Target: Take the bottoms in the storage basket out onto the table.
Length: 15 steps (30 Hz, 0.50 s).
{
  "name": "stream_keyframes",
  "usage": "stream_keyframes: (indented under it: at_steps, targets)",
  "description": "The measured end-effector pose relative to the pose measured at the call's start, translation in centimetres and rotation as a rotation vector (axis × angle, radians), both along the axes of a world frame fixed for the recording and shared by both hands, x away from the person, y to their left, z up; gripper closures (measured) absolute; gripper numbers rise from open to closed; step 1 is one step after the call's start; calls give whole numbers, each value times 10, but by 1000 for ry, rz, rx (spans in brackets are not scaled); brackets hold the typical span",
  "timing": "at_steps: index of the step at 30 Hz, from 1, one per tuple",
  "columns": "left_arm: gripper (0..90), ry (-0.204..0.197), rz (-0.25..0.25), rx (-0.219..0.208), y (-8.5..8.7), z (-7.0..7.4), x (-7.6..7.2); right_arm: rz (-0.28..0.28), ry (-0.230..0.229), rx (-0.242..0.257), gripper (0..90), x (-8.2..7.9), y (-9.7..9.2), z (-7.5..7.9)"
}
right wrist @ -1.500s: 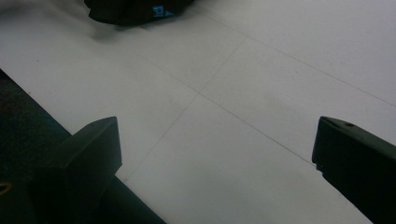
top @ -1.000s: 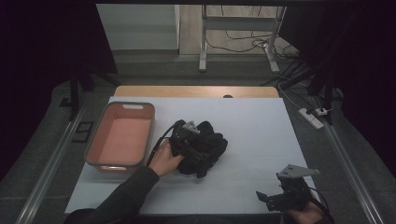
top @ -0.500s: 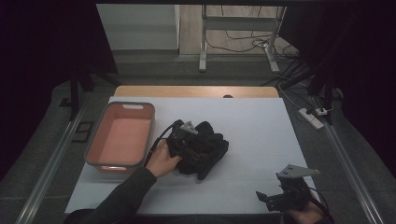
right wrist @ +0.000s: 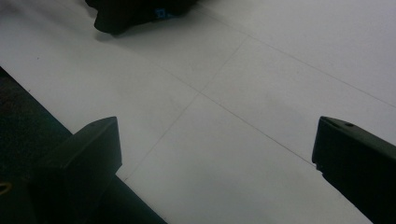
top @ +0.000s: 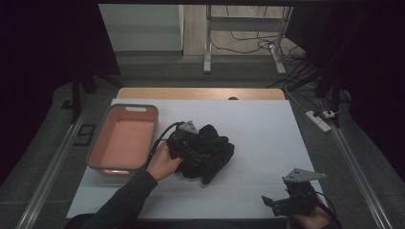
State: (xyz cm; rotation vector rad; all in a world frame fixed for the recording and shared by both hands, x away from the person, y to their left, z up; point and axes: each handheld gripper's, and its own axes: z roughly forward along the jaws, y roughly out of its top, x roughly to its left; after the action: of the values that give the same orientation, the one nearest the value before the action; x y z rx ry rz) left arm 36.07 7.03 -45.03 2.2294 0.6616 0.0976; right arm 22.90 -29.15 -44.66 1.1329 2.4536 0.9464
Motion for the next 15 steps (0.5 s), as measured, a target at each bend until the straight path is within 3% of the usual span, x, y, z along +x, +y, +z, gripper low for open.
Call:
stream_keyframes:
  at_steps: [6, 10, 15]
  targets:
    - [0, 5, 1, -9, -5, 7, 3, 2, 2, -5, 13, 0, 0, 0]
    - [0, -13, 1, -5, -8, 15, 5, 0, 3, -5, 13, 0, 1, 0]
    - [0, -27, 9, 24, -6, 23, 4, 0, 4, -6, 13, 0, 1, 0]
